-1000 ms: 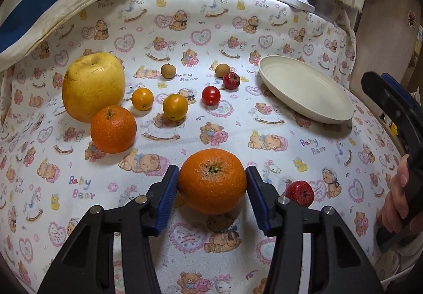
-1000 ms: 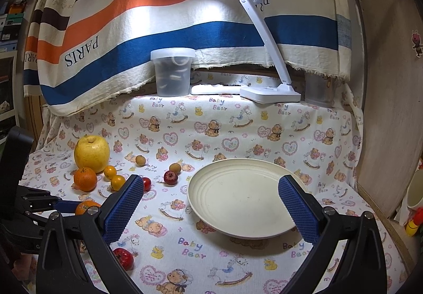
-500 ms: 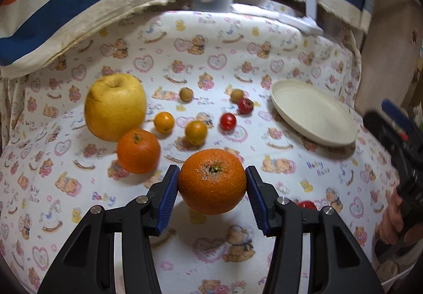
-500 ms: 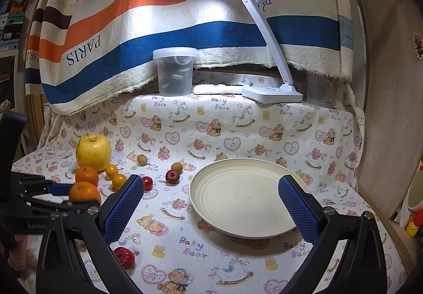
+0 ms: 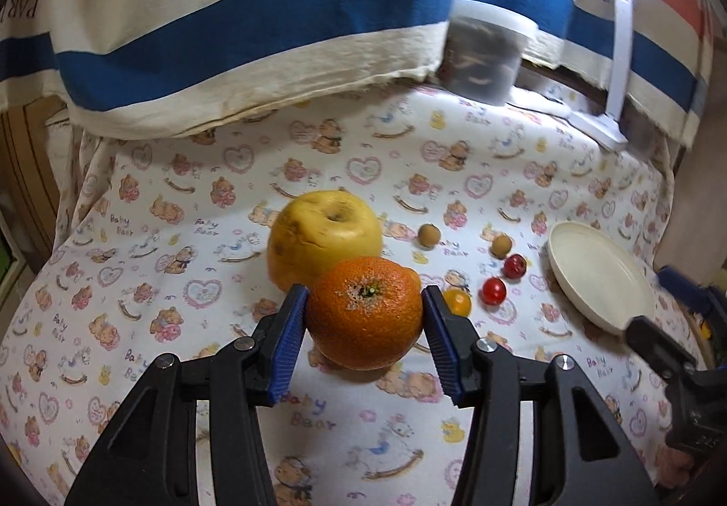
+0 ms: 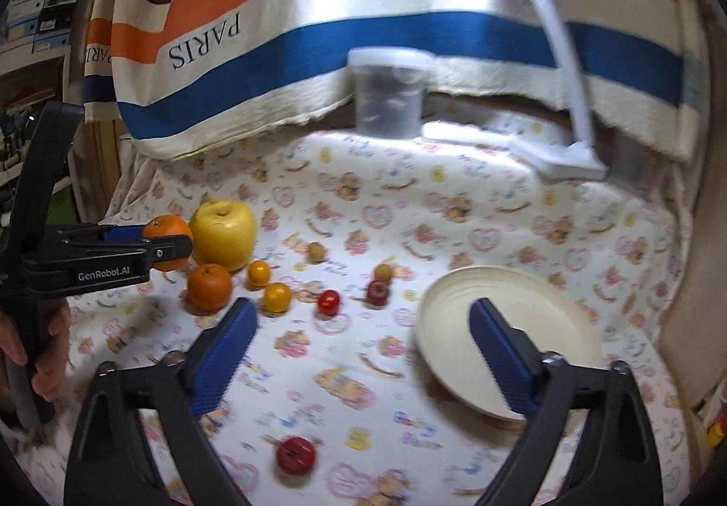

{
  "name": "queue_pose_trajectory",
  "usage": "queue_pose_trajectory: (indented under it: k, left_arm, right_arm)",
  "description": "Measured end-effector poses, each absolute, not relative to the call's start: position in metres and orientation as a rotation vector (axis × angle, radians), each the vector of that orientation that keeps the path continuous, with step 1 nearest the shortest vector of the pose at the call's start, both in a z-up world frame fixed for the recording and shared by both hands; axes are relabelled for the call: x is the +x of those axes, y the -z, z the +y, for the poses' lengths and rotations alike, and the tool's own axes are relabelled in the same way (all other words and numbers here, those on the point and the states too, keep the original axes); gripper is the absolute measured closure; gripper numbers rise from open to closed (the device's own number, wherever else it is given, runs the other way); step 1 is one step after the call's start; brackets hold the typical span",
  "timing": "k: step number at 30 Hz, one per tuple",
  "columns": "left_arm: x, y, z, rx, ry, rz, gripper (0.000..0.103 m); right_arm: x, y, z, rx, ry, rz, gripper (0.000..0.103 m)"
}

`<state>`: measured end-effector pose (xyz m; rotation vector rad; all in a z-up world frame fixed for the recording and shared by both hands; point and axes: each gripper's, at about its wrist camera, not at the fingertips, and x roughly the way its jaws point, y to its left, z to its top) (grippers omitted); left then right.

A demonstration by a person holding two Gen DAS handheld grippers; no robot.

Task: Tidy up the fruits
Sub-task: 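Lift the tangerine with the left gripper while the right gripper grasps a small yellow-orange fruit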

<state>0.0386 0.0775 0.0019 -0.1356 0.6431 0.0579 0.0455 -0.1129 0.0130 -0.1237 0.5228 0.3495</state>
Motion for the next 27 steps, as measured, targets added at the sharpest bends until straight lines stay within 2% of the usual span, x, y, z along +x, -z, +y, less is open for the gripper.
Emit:
queue_pose_trajectory:
  k: [1, 3, 6, 11, 17, 23, 26, 27]
  left_arm:
    - [0.038, -0.003, 0.081, -0.146, -0.065, 0.639, 0.053]
    - [0.037, -0.006, 0.087, -0.166, -0.074, 0.631, 0.053]
    - [0.035, -0.011, 0.099, -0.205, -0.098, 0.618, 0.053]
    - [0.035, -0.011, 0.116, -0.269, -0.131, 0.630, 0.053]
    - [0.035, -0.012, 0.127, -0.300, -0.161, 0.624, 0.053]
    - [0.038, -0.008, 0.126, -0.295, -0.161, 0.643, 0.053]
    - [0.040, -0.006, 0.123, -0.291, -0.152, 0.656, 0.053]
    - [0.040, -0.005, 0.122, -0.289, -0.150, 0.659, 0.053]
  right_arm:
    - [0.053, -0.012, -0.108, -0.095, -0.369, 0.559, 0.020]
    - [0.067, -0.009, -0.101, -0.045, -0.401, 0.630, 0.035]
    - [0.087, -0.003, -0.090, 0.031, -0.451, 0.732, 0.047]
    - [0.103, 0.002, -0.058, 0.038, -0.550, 0.796, 0.048]
    - [0.111, 0.022, -0.012, -0.089, -0.609, 0.860, 0.048]
    - [0.117, 0.027, 0.000, -0.147, -0.513, 0.852, 0.048]
    - [0.132, 0.028, -0.010, -0.077, -0.486, 0.887, 0.051]
    - [0.138, 0.030, -0.013, -0.070, -0.480, 0.902, 0.055]
